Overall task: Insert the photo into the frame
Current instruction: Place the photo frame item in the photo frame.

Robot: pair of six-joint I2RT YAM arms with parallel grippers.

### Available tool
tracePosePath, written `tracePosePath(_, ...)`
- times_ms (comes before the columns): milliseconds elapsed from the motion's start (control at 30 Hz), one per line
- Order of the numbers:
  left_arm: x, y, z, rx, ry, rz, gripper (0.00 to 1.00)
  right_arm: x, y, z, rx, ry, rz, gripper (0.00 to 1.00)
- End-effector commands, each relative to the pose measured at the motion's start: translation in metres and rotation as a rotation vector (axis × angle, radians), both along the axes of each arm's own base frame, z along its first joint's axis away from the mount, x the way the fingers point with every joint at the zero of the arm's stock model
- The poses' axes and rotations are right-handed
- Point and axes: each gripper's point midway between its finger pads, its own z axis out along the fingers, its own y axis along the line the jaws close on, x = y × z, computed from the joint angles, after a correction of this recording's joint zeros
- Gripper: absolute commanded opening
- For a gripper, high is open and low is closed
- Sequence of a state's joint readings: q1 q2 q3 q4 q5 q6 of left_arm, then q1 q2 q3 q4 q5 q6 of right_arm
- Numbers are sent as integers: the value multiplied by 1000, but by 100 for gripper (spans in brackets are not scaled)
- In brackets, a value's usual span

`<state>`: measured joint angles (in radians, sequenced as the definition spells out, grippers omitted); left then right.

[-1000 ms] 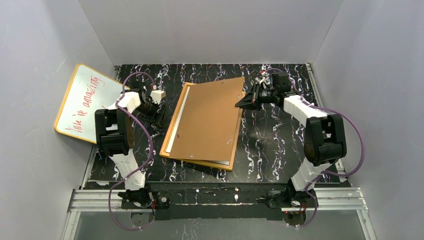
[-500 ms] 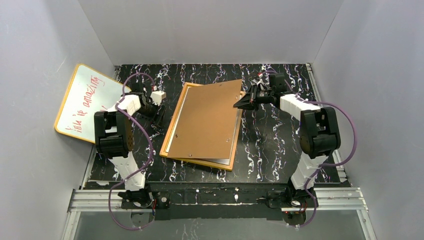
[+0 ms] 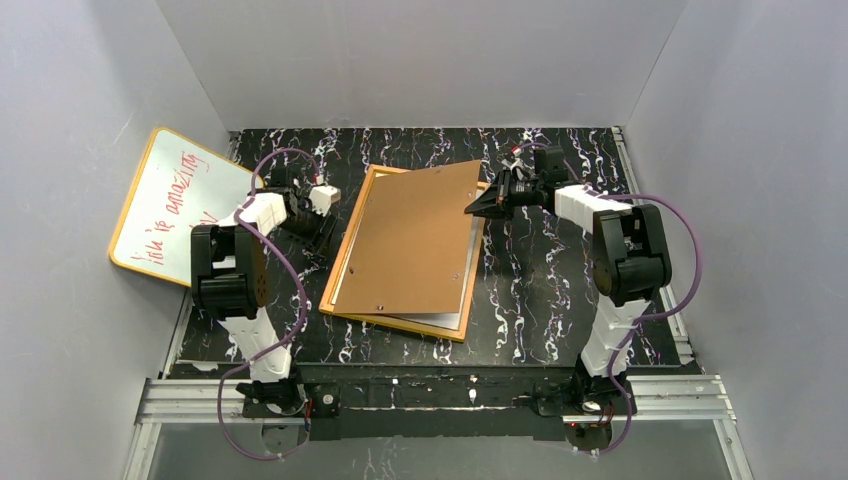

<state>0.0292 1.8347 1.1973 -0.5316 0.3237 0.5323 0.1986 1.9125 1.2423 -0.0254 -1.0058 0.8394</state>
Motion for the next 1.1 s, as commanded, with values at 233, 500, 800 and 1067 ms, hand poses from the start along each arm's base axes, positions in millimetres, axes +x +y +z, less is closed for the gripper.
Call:
tracePosePath(233,-37,-14,-10,-48,112,-51,51,20,6,28,62,-115,34,1)
tracePosePath(500,-42,-17,-8,-65,126,-63,48,23,2,17,39,-112,20,1)
tracePosePath(800,-51,-30,-11,-68,148,-116,42,28,1,7,29,-105,14,1)
tracePosePath(1067,-58,-37,-12,-84,166,-147,36,33,1,4,20,-108,4,1)
